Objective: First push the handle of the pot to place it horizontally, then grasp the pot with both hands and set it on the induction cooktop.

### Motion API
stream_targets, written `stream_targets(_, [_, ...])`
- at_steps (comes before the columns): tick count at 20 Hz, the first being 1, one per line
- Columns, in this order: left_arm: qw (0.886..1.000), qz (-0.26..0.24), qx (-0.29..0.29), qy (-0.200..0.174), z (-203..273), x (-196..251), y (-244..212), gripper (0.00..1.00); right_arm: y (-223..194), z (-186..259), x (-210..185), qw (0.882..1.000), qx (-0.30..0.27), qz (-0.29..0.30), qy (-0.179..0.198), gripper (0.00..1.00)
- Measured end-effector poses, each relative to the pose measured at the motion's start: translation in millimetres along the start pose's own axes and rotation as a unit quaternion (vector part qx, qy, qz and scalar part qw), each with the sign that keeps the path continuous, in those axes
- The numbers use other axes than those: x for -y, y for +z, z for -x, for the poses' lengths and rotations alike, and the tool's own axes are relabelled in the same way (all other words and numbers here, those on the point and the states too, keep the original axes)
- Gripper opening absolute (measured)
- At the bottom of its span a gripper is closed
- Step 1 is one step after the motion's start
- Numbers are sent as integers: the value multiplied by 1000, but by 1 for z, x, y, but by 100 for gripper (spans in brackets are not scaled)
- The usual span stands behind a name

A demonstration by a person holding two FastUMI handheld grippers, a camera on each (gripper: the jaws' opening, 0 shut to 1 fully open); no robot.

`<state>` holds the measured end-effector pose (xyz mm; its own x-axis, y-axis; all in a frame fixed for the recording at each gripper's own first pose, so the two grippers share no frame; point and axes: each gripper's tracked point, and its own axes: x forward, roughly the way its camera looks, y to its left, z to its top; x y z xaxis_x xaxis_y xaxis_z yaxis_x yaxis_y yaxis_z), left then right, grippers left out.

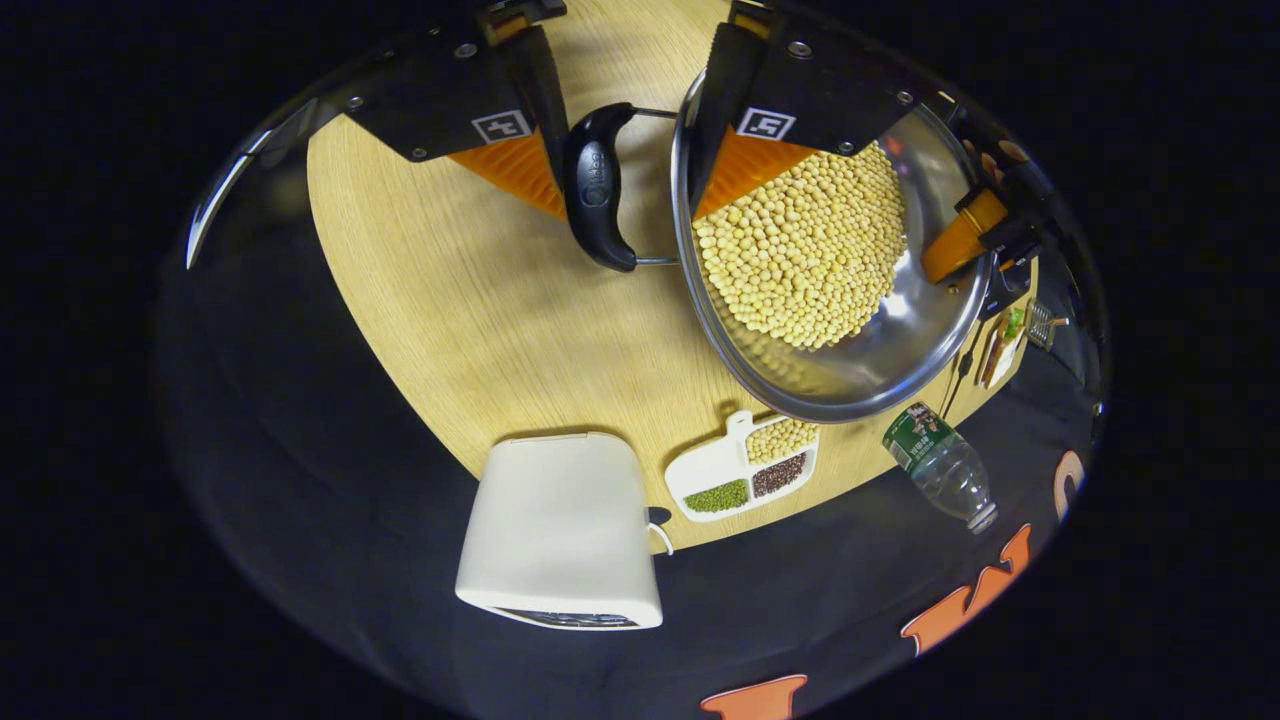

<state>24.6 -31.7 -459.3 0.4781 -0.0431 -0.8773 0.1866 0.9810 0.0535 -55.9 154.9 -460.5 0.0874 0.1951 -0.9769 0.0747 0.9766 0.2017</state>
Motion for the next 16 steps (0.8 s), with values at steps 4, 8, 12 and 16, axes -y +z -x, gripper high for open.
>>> stream_targets(4, [1000, 13, 6, 5, 10, -5, -3, 77, 3, 5, -3, 1000, 23, 18, -4, 55])
stream_targets(8, [999, 2, 28, 18, 34, -21, 8, 77, 6, 9, -3, 999, 36, 24, 8, 54])
stream_targets(12, [998, 14, 42, 34, 75, -55, 15, 78, 4, -2, -7, 997, 56, 44, 22, 54])
stream_targets(16, [996, 29, 54, 59, 120, -107, 13, 78, 11, -4, -5, 994, 69, 69, 46, 54])
